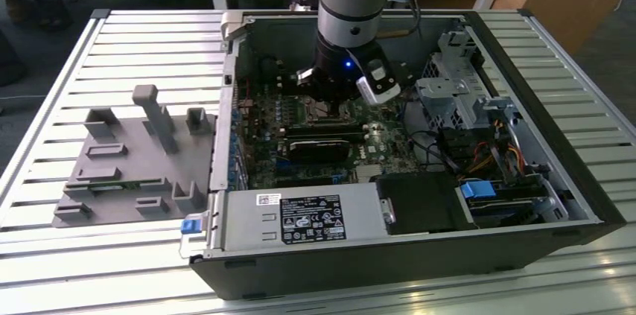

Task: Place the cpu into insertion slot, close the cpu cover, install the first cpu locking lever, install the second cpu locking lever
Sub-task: 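Install the second cpu locking lever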

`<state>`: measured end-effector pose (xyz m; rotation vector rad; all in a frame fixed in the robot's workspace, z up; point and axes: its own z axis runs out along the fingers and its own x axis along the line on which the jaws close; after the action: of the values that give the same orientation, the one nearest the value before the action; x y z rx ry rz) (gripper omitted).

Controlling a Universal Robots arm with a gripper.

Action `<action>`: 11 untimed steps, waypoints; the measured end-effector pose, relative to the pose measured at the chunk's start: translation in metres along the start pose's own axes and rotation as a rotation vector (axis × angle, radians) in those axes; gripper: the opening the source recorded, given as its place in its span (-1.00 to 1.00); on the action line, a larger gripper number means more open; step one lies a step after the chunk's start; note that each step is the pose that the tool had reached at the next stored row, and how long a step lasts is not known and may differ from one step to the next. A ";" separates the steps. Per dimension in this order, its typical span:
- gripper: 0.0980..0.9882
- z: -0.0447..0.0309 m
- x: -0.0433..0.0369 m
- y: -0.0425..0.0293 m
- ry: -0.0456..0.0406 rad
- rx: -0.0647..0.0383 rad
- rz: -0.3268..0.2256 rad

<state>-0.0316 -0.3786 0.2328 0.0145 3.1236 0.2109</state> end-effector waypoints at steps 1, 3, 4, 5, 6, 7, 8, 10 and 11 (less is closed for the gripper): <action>-0.97 -0.0001 0.0023 -0.0005 0.0001 0.000 0.000; -0.97 -0.0003 0.0068 -0.0011 0.0001 0.000 0.000; -0.97 -0.0003 0.0087 -0.0015 0.0001 0.000 0.000; -0.97 -0.0003 0.0107 -0.0017 0.0000 0.000 0.000; -0.97 -0.0001 0.0125 -0.0018 -0.0001 0.000 0.000; -0.97 0.0001 0.0141 -0.0018 -0.0001 0.000 0.000; -0.97 0.0005 0.0157 -0.0019 0.0000 0.000 0.000; -0.97 0.0020 0.0179 -0.0022 0.0001 -0.001 0.000; -0.97 0.0033 0.0185 -0.0024 0.0001 -0.002 0.000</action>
<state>-0.0501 -0.3803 0.2291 0.0145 3.1235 0.2141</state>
